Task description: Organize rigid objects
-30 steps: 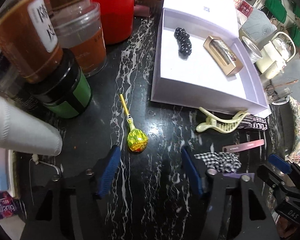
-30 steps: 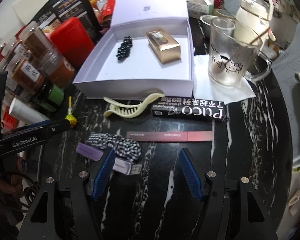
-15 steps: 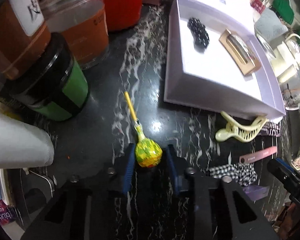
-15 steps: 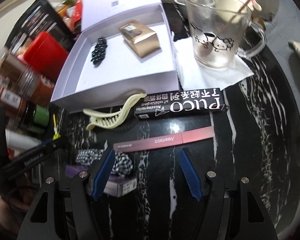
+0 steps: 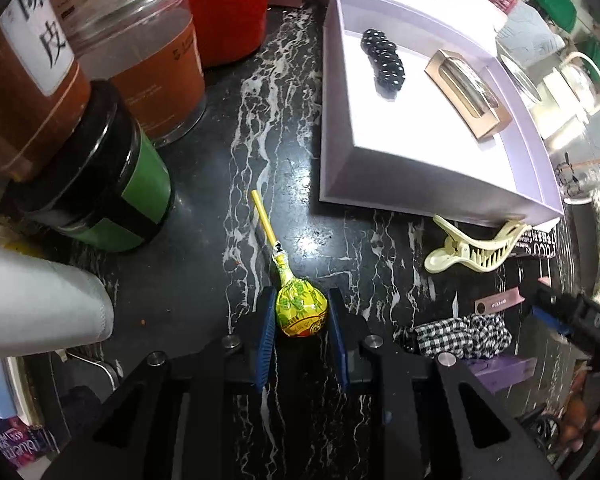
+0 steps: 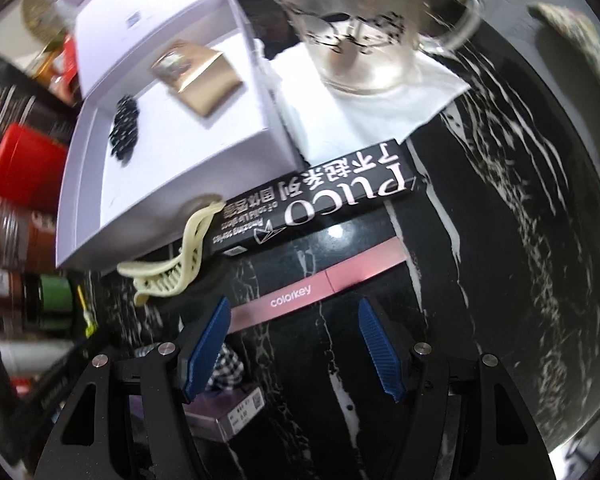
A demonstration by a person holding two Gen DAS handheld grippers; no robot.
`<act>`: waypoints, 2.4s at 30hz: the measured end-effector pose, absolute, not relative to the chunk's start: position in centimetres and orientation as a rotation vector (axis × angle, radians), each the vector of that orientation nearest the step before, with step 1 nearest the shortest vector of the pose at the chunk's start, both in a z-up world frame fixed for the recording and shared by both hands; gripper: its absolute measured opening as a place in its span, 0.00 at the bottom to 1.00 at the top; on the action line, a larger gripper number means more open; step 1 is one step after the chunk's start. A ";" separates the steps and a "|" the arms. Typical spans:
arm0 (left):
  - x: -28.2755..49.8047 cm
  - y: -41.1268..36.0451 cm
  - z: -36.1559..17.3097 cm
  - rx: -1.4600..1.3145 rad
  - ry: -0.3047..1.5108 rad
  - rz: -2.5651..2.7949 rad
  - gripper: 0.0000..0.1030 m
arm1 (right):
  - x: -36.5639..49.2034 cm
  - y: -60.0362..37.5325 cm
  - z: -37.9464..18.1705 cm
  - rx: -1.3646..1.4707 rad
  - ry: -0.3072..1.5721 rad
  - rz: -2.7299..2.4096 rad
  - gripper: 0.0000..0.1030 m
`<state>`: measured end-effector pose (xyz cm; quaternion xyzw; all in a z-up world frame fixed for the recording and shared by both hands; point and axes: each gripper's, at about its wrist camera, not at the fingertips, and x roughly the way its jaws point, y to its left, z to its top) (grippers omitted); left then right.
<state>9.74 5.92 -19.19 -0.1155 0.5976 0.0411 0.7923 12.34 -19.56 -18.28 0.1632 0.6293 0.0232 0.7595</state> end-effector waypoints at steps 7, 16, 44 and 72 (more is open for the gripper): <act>10.1 5.0 -18.5 -0.190 1.273 0.060 0.24 | 13.0 -18.7 -18.4 0.364 1.354 0.002 0.59; 10.2 3.9 -17.8 -0.174 1.253 0.038 0.24 | 14.4 -17.8 -18.6 0.342 1.360 -0.138 0.28; 6.5 0.5 -12.6 -0.138 1.207 -0.048 0.24 | 8.6 -22.2 -13.6 0.324 1.307 -0.022 0.13; 10.6 -0.8 -3.3 -0.097 1.056 -0.108 0.24 | 11.1 -20.1 -3.8 0.242 1.168 0.126 0.12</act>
